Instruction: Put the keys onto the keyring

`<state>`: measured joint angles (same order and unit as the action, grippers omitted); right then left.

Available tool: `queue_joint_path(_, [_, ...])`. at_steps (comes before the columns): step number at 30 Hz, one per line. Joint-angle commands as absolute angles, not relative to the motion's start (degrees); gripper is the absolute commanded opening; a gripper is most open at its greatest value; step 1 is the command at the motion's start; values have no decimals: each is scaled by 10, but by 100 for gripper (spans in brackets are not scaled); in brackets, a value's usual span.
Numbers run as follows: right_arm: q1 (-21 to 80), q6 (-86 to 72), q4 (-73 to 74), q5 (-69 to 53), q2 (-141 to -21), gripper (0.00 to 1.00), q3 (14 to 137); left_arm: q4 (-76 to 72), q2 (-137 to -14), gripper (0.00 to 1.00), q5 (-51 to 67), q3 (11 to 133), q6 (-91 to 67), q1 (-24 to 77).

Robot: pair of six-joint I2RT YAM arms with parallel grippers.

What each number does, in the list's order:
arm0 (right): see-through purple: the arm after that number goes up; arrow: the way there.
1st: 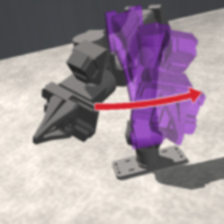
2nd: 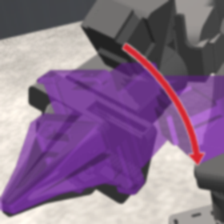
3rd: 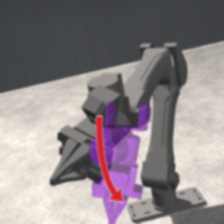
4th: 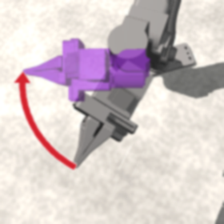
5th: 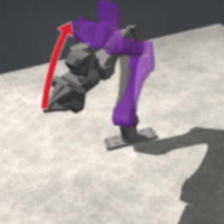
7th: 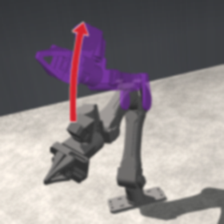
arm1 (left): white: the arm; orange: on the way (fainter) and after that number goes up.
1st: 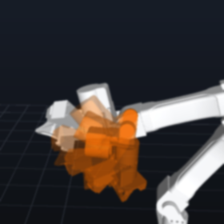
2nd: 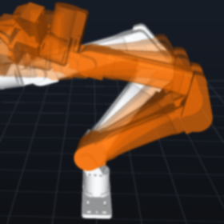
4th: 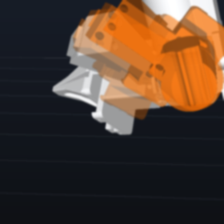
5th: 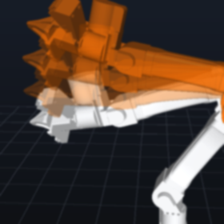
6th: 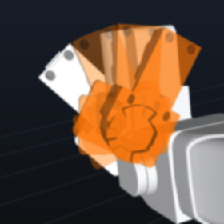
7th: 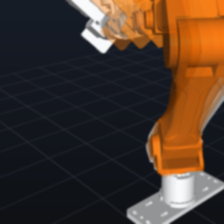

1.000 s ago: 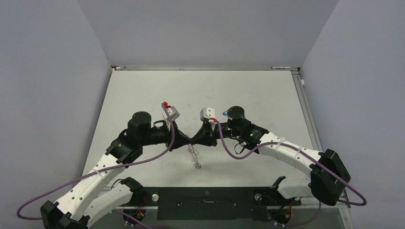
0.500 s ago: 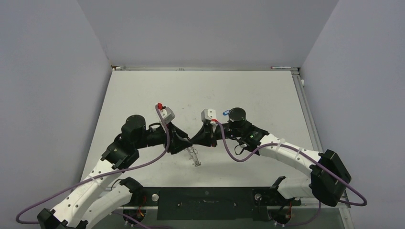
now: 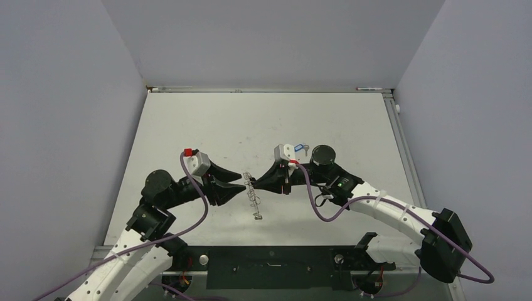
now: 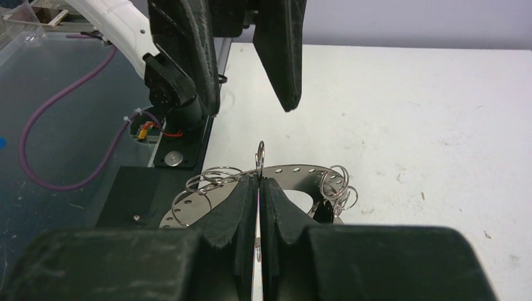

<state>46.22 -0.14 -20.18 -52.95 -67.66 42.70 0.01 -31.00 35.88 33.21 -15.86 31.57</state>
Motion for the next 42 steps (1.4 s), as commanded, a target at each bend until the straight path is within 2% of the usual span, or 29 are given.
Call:
queue_joint_path(1, [466, 0, -253, -559, -642, 5, 431, -64, -321, 38, 411, 329, -168, 312])
queue_joint_path(4, [468, 0, -250, -567, -636, 5, 432, -85, -326, 33, 440, 326, -185, 312])
queue_joint_path(10, [476, 2, -240, -572, -637, 5, 438, -115, -336, 32, 468, 317, -205, 312])
queue_joint_path(13, [483, 8, -232, -572, -642, 5, 443, -114, -345, 27, 468, 319, -203, 312])
queue_joint_path(42, [494, 6, -240, -569, -631, 5, 448, -136, -350, 18, 509, 306, -216, 332])
